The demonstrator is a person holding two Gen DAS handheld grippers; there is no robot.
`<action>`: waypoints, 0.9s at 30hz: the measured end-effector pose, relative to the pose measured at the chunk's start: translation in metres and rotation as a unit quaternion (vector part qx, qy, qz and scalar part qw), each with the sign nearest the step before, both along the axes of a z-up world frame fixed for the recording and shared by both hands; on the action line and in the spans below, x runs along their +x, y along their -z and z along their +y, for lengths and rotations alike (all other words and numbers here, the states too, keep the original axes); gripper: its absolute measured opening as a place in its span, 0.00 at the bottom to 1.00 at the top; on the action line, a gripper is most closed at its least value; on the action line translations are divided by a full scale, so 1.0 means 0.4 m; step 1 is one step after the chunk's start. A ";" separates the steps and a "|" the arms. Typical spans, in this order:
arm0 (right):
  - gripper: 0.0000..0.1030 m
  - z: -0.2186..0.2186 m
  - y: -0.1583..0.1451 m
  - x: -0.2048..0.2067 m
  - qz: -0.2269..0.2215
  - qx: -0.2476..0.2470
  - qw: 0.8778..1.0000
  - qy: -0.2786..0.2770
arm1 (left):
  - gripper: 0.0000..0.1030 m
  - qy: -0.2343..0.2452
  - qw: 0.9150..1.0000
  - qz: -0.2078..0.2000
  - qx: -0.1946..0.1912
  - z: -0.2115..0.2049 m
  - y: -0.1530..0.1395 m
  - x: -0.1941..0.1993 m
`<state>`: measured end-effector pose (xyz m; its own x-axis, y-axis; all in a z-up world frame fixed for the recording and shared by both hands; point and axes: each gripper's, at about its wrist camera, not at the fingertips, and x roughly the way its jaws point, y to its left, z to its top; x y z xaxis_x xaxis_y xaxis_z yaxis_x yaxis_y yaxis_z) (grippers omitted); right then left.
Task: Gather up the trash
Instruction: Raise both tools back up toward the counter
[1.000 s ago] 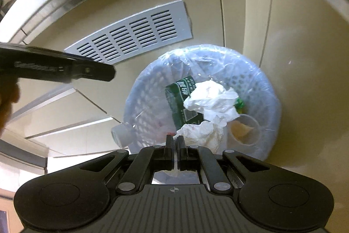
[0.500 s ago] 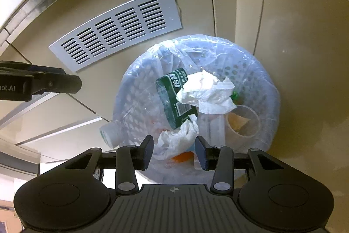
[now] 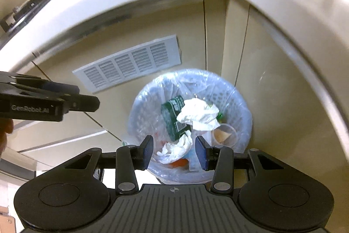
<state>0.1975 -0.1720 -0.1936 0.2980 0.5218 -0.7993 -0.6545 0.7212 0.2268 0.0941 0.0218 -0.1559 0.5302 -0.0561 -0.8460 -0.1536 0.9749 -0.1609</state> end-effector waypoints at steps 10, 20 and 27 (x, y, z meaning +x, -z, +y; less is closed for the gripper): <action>0.47 -0.048 -0.159 -0.017 -0.045 0.029 0.998 0.020 | 0.49 0.016 0.999 -0.038 -0.006 -0.031 -0.097 0.007; 0.58 -0.102 -0.309 0.011 -0.105 0.064 0.990 0.074 | 0.57 0.053 0.993 -0.103 -0.010 -0.065 -0.215 0.054; 0.68 -0.169 -0.389 0.053 -0.145 0.083 0.976 0.137 | 0.69 0.082 0.984 -0.156 -0.008 -0.088 -0.292 0.133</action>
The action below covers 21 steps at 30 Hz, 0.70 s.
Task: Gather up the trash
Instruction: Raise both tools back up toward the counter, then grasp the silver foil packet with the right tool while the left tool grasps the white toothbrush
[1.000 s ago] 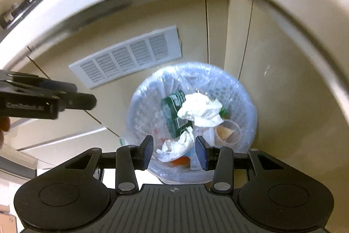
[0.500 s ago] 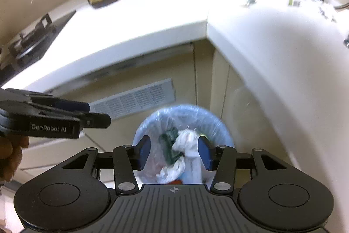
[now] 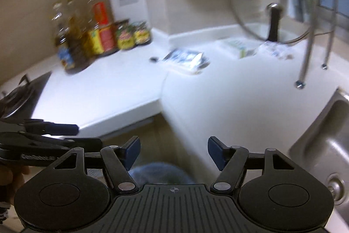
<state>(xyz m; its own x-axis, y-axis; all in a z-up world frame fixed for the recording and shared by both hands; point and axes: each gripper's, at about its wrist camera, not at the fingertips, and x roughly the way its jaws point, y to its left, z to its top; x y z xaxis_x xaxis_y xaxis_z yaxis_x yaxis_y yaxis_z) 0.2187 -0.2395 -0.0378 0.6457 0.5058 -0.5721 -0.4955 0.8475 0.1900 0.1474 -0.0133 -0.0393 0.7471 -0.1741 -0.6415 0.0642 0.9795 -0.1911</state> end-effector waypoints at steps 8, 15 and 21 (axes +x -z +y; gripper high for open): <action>0.74 -0.062 -0.024 0.140 -0.022 0.002 0.999 0.034 | 0.80 -0.015 1.000 -0.026 0.001 -0.005 -0.042 0.126; 0.74 -0.060 -0.017 0.382 -0.032 0.011 0.999 -0.008 | 0.80 -0.070 0.998 -0.009 0.000 0.003 -0.030 0.303; 0.74 0.024 0.001 0.615 -0.022 0.010 0.996 -0.085 | 0.80 -0.122 0.992 0.007 0.009 0.018 -0.022 0.431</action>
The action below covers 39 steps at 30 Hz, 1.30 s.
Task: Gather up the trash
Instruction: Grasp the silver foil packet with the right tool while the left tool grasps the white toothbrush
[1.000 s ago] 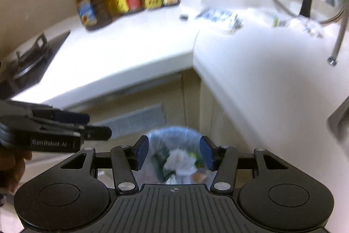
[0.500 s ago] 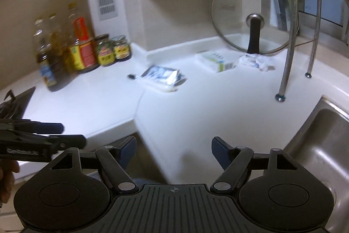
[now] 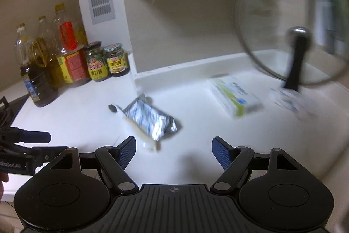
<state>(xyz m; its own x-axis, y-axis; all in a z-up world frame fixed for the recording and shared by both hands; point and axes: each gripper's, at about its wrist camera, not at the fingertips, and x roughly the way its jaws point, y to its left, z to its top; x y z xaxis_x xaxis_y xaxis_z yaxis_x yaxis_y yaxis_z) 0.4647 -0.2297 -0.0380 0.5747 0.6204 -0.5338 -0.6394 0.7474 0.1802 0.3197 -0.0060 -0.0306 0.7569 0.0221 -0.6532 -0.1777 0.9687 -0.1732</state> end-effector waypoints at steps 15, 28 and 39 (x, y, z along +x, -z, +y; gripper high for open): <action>0.52 0.313 0.100 0.261 0.031 -0.080 0.976 -0.202 | 0.80 -0.064 0.997 0.033 0.002 0.060 0.029 0.105; 0.17 0.205 0.090 0.245 0.031 -0.056 0.986 -0.152 | 0.79 -0.045 0.998 0.039 -0.003 0.005 0.060 0.228; 0.17 0.079 0.079 0.252 0.041 -0.022 0.996 -0.074 | 0.38 -0.042 0.996 0.076 0.028 -0.079 0.097 0.358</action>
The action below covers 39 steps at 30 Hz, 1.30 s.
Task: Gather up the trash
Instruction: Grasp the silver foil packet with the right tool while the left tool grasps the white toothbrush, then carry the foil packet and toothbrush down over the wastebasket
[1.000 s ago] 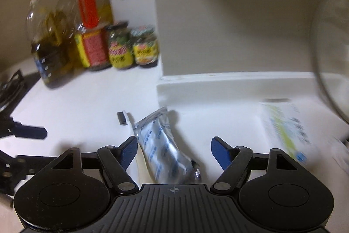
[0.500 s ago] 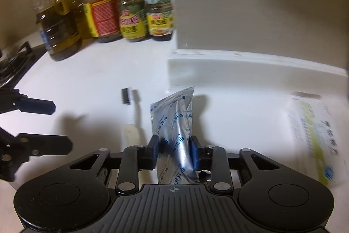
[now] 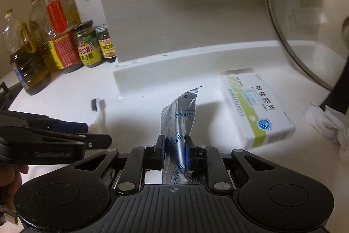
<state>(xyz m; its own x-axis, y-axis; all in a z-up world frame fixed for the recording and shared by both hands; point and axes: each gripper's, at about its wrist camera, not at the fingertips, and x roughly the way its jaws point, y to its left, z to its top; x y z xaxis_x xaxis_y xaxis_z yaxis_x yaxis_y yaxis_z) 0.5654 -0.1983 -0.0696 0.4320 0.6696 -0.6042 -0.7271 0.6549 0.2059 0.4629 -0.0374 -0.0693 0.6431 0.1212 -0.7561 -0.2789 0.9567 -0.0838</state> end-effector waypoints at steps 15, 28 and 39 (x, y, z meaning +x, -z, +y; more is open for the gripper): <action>0.17 -0.031 0.023 -0.017 0.034 0.015 0.999 0.034 | 0.29 0.064 0.996 0.025 0.056 0.011 -0.001 -0.046; 0.17 -0.065 0.010 -0.072 0.045 0.013 0.996 0.075 | 0.18 0.103 0.993 0.015 0.055 0.004 -0.012 -0.083; 0.16 -0.087 -0.020 -0.184 0.040 0.024 0.994 0.094 | 0.18 0.128 0.991 -0.007 0.030 -0.007 -0.052 -0.210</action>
